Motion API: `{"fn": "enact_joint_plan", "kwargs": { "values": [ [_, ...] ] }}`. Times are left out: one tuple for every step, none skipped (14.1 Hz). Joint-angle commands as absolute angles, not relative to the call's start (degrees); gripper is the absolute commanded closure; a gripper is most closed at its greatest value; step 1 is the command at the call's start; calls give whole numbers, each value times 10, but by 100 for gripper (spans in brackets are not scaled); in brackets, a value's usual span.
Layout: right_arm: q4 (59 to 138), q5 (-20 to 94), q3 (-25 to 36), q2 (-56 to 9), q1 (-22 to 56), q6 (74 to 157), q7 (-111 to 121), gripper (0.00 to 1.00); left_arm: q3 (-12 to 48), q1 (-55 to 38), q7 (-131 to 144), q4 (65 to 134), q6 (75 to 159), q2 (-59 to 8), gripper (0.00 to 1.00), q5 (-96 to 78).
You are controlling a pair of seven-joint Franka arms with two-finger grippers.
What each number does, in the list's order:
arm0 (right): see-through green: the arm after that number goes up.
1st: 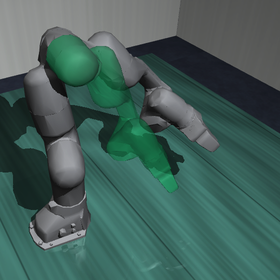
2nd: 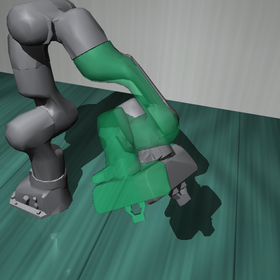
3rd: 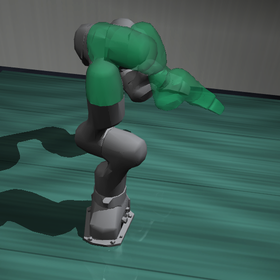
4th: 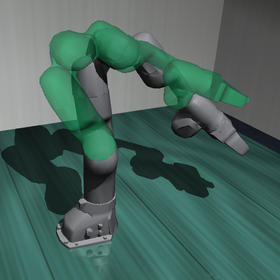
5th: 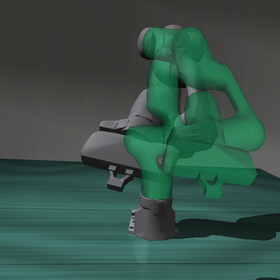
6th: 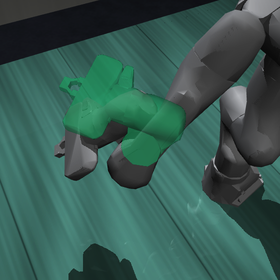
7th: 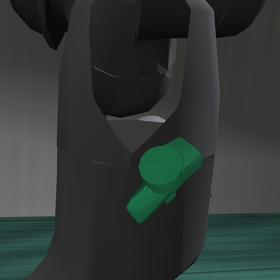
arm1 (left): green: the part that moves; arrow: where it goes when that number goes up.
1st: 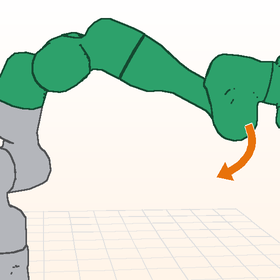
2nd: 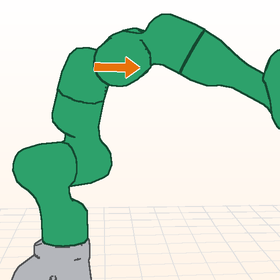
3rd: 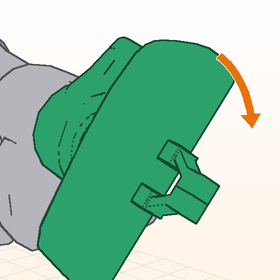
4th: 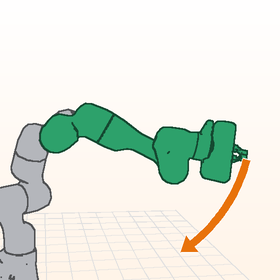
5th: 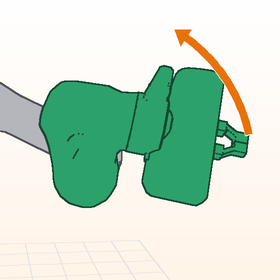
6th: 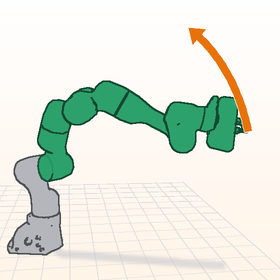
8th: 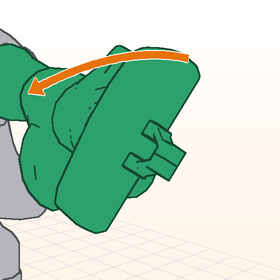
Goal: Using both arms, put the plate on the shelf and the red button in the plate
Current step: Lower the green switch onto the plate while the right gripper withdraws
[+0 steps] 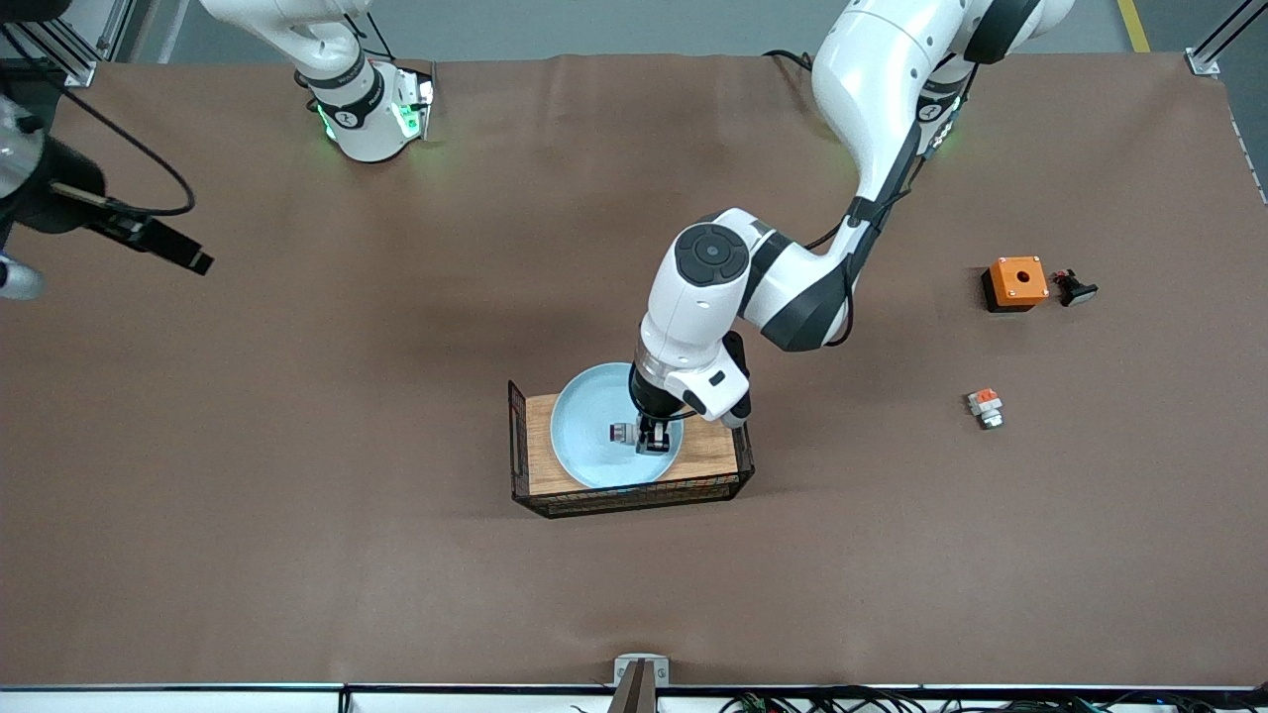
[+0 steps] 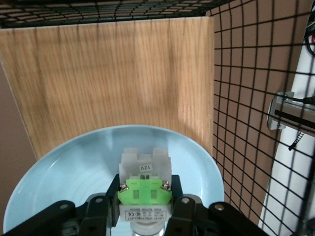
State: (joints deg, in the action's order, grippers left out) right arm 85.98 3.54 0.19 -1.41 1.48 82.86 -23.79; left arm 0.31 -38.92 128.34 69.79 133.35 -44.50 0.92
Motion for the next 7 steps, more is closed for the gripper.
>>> {"fn": "enact_joint_plan", "kwargs": {
  "values": [
    [875, 25, -10, -2, -12, 853, -172, 0, -4, -396, 1280, 686, 1317, -446, 100, 6],
    [875, 19, -10, -2, -21, 866, -147, 0, -4, -396, 1280, 686, 1316, -446, 97, 6],
    [875, 13, -10, -3, -22, 873, -142, 0, -4, -396, 1280, 686, 1315, -443, 74, 5],
    [872, 6, -10, -3, -22, 875, -142, 0, -5, -396, 1280, 686, 1313, -441, 10, 7],
    [870, 4, -11, -3, -22, 879, -140, 0, -6, -396, 1277, 685, 1304, -439, 0, 8],
    [868, 3, -11, -3, -22, 880, -133, 0, -3, -396, 1276, 685, 1293, -437, 0, 8],
    [867, 1, -11, -3, -22, 884, -115, 0, 0, -395, 1273, 684, 1279, -432, 0, 8]
  ]
}}
